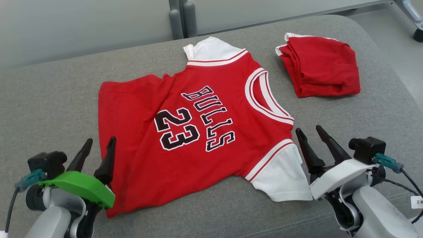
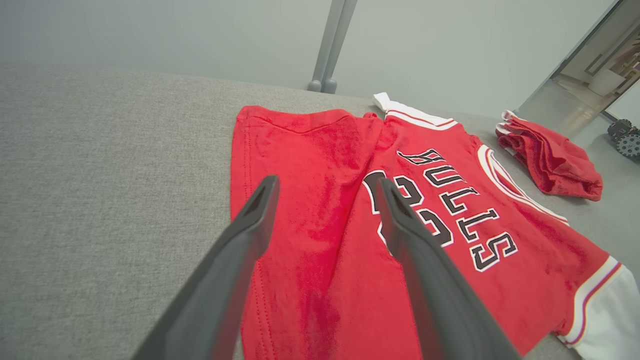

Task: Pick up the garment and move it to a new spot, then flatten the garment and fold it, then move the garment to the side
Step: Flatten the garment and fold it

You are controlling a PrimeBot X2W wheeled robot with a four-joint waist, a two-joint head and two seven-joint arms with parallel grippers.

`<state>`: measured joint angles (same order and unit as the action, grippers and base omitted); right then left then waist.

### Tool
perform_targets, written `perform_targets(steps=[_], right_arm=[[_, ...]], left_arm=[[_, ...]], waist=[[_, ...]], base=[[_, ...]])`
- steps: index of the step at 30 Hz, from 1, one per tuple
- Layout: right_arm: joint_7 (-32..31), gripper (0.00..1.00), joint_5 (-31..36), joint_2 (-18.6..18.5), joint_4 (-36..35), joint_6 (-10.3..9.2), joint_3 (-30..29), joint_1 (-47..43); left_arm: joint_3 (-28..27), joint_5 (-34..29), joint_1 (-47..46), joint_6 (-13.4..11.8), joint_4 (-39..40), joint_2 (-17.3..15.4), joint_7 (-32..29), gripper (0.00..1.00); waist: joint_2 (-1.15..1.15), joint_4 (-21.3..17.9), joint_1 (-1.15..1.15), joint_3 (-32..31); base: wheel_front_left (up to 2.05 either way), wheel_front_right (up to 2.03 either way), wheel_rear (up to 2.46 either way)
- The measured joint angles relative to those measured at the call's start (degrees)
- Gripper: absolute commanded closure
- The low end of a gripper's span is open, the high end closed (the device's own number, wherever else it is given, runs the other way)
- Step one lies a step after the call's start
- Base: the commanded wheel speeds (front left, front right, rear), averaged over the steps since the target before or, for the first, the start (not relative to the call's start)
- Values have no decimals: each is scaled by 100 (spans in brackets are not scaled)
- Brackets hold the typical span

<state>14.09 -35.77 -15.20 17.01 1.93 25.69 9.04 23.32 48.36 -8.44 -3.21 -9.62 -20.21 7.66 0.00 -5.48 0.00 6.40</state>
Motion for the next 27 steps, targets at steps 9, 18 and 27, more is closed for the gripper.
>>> perform_targets(steps=[9, 18, 27], right_arm=[[0, 0, 209, 74, -226, 9, 218, 403], [-1, 0, 519, 41, -713, 52, 264, 1229], [-1, 0, 602, 34, -969, 56, 231, 1525]], left_arm=[[21, -332, -1036, -205, -532, 63, -237, 0], [-235, -466, -2185, -294, -1192, 57, -639, 0], [-433, -683, -2799, -346, -1847, -99, -911, 0]], waist=[[0, -65, 0, 331], [0, -240, 0, 889], [0, -503, 0, 1512]], base=[[0, 0, 0], [0, 0, 0], [0, 0, 0]])
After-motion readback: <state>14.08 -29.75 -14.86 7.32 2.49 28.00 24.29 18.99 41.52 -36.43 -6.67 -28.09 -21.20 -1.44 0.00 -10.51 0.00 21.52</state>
